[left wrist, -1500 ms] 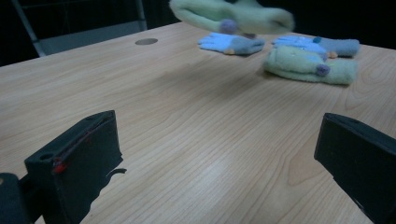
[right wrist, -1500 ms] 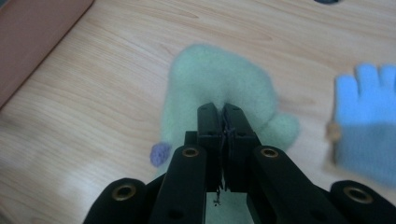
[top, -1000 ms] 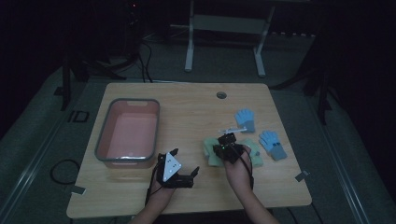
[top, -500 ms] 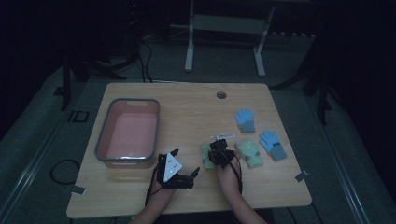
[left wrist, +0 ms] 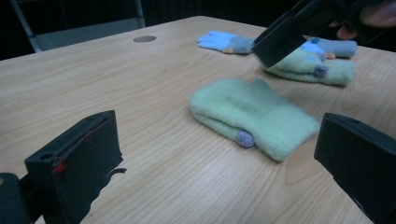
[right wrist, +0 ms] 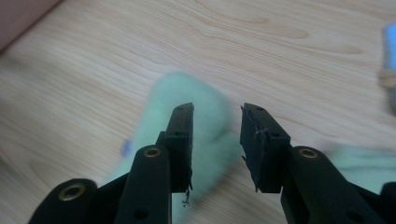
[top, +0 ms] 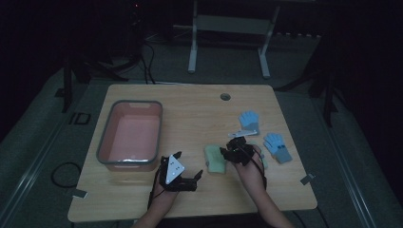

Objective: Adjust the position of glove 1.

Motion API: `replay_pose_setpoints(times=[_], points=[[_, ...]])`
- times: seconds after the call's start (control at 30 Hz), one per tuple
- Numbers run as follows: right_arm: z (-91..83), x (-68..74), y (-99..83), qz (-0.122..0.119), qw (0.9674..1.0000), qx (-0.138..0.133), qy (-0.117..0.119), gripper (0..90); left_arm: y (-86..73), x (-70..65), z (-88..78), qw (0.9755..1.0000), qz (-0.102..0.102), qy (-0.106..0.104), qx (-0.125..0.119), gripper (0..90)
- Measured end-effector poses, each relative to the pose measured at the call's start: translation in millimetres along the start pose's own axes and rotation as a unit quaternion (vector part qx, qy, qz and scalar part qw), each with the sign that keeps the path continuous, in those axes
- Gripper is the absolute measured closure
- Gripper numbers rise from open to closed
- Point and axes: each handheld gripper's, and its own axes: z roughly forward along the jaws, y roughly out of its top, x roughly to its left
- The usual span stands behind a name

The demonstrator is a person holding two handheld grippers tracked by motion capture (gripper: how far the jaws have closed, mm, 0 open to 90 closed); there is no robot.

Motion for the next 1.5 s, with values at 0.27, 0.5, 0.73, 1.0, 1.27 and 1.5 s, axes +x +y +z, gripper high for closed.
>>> replay_pose_setpoints(times=[0.27, 0.5, 0.73, 1.0, 1.27, 1.5], points=[[-14.8, -37.7, -9.4, -0.021, 0.9995, -0.007, 0.023, 65.4, 0.1, -0.4, 0.3, 1.0, -0.001, 0.0, -0.001, 0.6], [-34.9, -71.7, -26.0, -0.098, 0.9948, -0.016, 0.02, 64.1, 0.4, -1.3, 0.8, 1.0, 0.004, 0.005, 0.003, 0.6], [-43.0, -107.1, -25.0, -0.107, 0.9939, -0.021, 0.019, 63.8, 0.6, -2.5, 1.2, 0.9999, 0.008, 0.009, 0.005, 0.6], [-20.8, -122.5, -35.0, -0.083, 0.9959, -0.007, 0.037, 62.6, 0.6, -2.9, 1.2, 0.9999, 0.011, 0.009, 0.005, 0.6], [-0.3, -121.7, -52.4, -0.075, 0.9962, 0.014, 0.043, 60.3, 0.5, -3.0, 1.0, 0.9999, 0.011, 0.008, 0.004, 0.6], [0.0, -111.5, -53.9, -0.049, 0.9985, 0.013, 0.023, 83.3, 0.6, -3.0, 1.1, 0.9999, 0.011, 0.009, 0.004, 0.6]])
